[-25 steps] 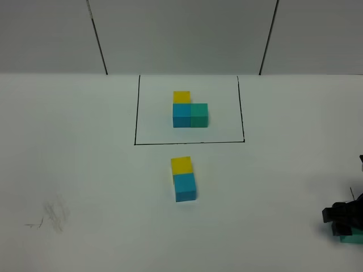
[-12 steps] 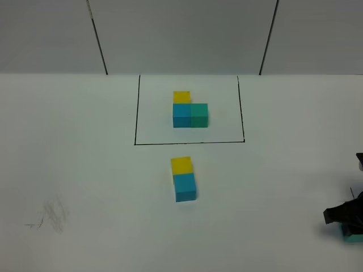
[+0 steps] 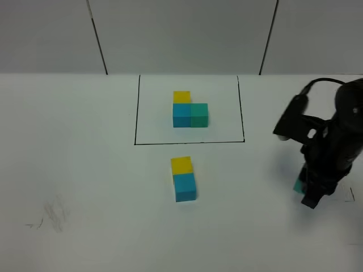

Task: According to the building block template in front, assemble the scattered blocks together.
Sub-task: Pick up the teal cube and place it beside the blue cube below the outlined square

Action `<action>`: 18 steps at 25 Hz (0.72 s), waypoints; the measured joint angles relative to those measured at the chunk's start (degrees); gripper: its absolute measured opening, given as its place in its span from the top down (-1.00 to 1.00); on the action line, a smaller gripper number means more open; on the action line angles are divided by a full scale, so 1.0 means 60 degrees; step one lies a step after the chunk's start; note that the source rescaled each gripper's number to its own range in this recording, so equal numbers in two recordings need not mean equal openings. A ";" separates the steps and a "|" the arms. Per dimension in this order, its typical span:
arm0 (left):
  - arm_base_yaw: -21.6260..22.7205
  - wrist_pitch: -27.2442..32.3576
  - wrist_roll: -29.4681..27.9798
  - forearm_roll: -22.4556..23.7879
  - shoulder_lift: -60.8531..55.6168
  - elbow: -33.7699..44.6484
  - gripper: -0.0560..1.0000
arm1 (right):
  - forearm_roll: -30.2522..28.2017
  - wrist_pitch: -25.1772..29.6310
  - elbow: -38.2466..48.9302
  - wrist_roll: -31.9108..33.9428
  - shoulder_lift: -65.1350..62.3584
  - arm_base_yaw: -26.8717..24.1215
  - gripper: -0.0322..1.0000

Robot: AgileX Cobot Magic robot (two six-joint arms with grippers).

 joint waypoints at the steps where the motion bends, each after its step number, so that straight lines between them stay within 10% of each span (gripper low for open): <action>1: 0.0000 0.0000 0.0000 0.0000 0.0000 0.0000 0.66 | 0.0000 -0.0017 -0.0162 -0.0403 0.0154 0.0177 0.37; 18: 0.0000 0.0000 0.0000 0.0000 0.0000 0.0000 0.66 | 0.0069 -0.0335 -0.2538 -0.3226 0.2674 0.2128 0.37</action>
